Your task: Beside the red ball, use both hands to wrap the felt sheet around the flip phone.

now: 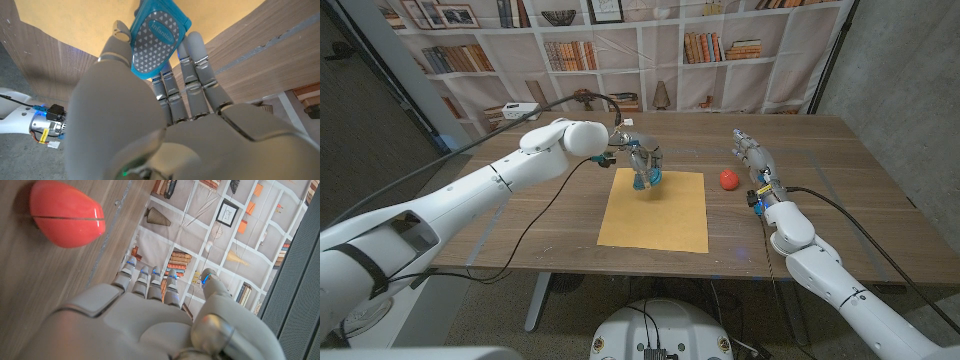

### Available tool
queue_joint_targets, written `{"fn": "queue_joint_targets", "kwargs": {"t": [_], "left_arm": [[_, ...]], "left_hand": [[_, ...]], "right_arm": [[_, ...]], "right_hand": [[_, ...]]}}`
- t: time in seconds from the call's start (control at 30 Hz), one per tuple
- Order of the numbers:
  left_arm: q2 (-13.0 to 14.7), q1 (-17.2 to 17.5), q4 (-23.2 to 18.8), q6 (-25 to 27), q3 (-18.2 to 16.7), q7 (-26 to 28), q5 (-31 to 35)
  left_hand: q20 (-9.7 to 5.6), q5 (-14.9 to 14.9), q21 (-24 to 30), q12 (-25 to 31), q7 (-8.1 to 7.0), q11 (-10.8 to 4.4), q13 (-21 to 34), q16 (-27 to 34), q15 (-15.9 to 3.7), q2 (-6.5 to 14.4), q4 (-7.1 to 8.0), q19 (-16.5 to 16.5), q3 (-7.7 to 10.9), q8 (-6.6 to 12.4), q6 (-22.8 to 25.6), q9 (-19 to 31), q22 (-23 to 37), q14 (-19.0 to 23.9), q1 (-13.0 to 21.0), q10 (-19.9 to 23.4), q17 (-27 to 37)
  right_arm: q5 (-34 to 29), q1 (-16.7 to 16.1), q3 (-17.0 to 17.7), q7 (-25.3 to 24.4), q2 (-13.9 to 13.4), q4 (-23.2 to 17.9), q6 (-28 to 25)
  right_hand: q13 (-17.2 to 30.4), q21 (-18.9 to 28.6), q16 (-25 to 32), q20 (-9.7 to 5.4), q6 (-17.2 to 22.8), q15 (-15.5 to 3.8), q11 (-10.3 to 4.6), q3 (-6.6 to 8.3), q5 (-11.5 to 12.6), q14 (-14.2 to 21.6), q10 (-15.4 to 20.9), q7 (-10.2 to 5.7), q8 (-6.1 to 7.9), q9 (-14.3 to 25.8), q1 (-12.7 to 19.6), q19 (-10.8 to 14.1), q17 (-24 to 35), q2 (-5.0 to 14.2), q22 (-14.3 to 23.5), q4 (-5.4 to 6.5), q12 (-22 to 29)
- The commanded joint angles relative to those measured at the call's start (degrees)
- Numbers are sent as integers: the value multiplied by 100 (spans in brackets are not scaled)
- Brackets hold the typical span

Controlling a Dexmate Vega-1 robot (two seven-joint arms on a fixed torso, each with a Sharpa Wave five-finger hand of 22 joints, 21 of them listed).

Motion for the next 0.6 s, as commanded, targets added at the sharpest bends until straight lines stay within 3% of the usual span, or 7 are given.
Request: {"fn": "queue_joint_targets", "kwargs": {"t": [0.03,0.6], "left_arm": [[-164,-108,-71,141,269,-488,161],[-502,-401,100,440,820,-995,814]], "left_hand": [[-404,23,73,-19,-17,-450,1470,-15,-1828,1067,25,-178,68,414,1183,32,-23,1397,1100,532,1036],[-425,10,190,-57,-15,-447,1491,-70,-1830,1060,31,-176,65,370,1195,34,-175,1432,1107,556,1123]], "right_arm": [[-15,-208,101,-33,-32,-94,131],[127,-256,179,129,-4,120,308]], "right_hand": [[19,-33,1,53,38,-8,-32,1,35,20,52,-7,13,12,21,22,6,-5,22,-10,-17],[19,-38,-2,67,36,-3,-31,-8,36,30,50,-25,11,12,20,22,4,-6,22,-14,-24]]}}
